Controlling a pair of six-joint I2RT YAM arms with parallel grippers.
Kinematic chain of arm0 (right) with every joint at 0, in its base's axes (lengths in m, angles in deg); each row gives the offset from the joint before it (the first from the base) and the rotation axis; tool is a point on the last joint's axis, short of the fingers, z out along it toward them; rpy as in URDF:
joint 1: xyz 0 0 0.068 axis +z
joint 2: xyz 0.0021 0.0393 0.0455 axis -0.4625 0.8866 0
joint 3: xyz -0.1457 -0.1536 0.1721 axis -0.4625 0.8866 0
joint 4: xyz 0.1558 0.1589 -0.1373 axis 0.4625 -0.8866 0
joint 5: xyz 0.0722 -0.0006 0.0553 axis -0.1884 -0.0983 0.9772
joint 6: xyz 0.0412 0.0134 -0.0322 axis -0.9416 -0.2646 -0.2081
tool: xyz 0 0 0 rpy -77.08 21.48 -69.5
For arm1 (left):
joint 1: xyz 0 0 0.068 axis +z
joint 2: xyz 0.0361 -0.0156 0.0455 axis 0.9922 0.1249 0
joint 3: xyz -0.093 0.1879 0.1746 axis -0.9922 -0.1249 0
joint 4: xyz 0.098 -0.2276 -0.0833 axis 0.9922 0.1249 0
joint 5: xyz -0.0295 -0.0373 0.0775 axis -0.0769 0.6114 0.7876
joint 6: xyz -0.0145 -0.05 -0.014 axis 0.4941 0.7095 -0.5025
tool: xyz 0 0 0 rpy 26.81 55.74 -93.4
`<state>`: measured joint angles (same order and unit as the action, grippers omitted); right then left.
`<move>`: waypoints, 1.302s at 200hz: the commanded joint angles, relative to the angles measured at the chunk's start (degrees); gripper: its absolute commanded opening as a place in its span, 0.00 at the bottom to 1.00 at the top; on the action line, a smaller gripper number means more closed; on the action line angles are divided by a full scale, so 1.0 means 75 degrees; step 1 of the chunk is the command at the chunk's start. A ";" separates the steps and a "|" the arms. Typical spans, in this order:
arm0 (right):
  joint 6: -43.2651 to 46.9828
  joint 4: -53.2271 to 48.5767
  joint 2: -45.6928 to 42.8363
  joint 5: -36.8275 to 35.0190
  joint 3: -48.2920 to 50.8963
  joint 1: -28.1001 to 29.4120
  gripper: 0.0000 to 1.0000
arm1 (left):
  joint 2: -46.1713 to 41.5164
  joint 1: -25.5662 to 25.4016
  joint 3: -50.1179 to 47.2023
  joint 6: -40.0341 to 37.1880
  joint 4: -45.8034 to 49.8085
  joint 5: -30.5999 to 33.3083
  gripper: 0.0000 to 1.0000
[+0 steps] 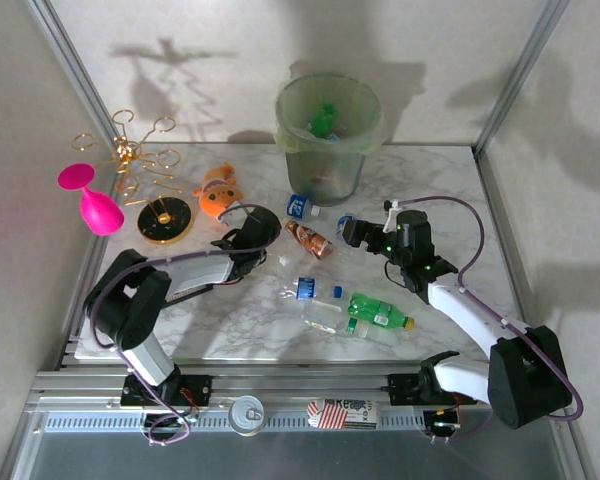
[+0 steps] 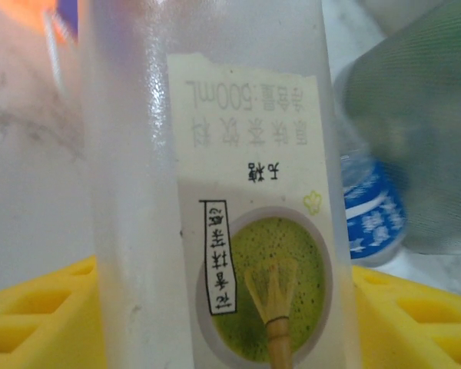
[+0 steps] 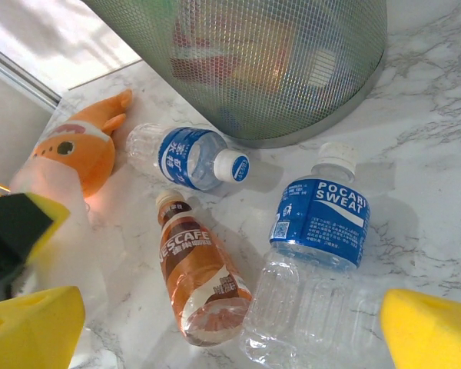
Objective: Put the plastic bottles in the bin
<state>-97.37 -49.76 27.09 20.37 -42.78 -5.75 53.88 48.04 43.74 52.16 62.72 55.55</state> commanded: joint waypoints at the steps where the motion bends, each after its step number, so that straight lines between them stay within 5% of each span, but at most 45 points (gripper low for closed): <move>1: -0.0065 0.0145 0.0037 -0.0009 0.0106 0.0055 0.99 | -0.0595 0.0000 0.0104 -0.0745 -0.0460 -0.0013 0.60; 118: -0.0008 0.0255 0.0130 0.0148 0.0149 0.0049 0.99 | -0.1675 0.0009 0.1751 -0.2884 -0.1346 -0.0589 0.54; 203: -0.0298 0.0520 -0.0246 0.0484 0.0608 0.0046 0.99 | 0.0449 0.0260 0.5340 -0.3550 -0.1422 -0.1824 0.53; 260: -0.0826 0.0940 -0.0740 0.0904 0.1179 0.0058 0.99 | 0.2704 0.0346 0.8325 -0.3658 -0.0954 -0.1883 0.52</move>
<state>-101.54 -45.26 23.51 25.37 -35.35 -5.75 68.26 49.99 97.42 26.44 53.59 43.09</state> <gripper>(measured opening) 0.988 0.595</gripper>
